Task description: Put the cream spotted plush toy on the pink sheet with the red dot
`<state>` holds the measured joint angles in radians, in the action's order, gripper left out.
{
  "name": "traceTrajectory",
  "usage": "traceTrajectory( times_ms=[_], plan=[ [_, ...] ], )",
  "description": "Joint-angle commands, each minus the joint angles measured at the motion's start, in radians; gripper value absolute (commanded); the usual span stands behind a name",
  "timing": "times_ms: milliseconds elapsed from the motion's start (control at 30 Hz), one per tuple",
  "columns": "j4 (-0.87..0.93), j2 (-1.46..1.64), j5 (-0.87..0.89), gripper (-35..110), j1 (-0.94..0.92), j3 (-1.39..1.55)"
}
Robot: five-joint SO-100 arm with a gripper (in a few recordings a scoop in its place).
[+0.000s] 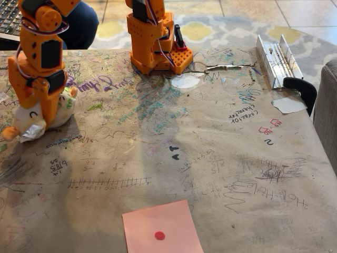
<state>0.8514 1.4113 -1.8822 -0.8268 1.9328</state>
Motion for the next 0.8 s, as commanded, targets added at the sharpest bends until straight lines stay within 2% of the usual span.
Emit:
traceTrajectory(
  times_ms=[0,100,233,400,567,767],
  plan=[
    [0.179,0.02,0.138,0,0.014,-0.181],
    [0.345,0.103,0.331,0,0.064,-0.259],
    [0.336,0.371,0.684,0,0.17,-0.129],
    [0.393,0.782,1.011,0,0.302,0.028],
    [0.434,1.197,1.322,0,0.443,0.153],
    [0.604,1.555,1.591,0,0.641,0.124]
  ],
)
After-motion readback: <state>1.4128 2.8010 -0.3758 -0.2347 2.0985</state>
